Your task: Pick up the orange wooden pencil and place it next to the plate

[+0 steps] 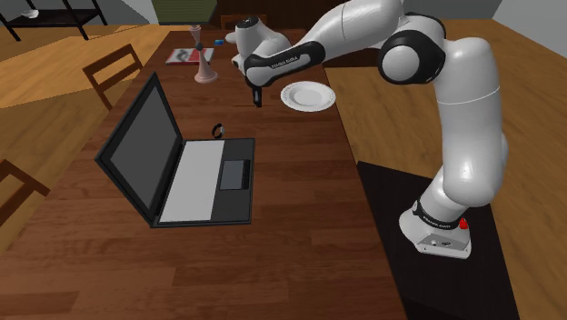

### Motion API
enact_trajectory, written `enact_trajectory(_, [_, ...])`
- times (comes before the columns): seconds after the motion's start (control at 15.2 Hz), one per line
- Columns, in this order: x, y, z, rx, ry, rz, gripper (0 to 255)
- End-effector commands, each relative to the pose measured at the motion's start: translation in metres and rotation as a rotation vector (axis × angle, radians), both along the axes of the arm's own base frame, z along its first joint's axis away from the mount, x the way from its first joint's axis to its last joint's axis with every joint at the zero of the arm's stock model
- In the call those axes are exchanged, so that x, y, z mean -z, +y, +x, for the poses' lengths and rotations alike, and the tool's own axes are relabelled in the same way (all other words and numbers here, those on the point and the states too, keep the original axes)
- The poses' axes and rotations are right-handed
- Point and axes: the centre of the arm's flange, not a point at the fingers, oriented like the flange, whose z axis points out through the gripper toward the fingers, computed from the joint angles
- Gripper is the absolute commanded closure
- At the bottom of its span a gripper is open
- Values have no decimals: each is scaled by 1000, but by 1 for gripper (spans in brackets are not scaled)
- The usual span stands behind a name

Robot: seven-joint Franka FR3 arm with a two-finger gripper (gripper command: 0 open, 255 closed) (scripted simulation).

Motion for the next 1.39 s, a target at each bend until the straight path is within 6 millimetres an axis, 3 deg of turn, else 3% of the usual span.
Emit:
enact_trajectory(0.0, [9,0,0,0,0,0,255])
enact_trajectory(0.46, [9,0,0,0,0,0,255])
enact_trajectory(0.53, [9,0,0,0,0,0,0])
enact_trajectory(0.86, [9,0,0,0,0,0,0])
enact_trajectory(1.12, [-39,11,-3,0,0,0,0])
enact_trajectory(1.32, [-39,11,-3,0,0,0,0])
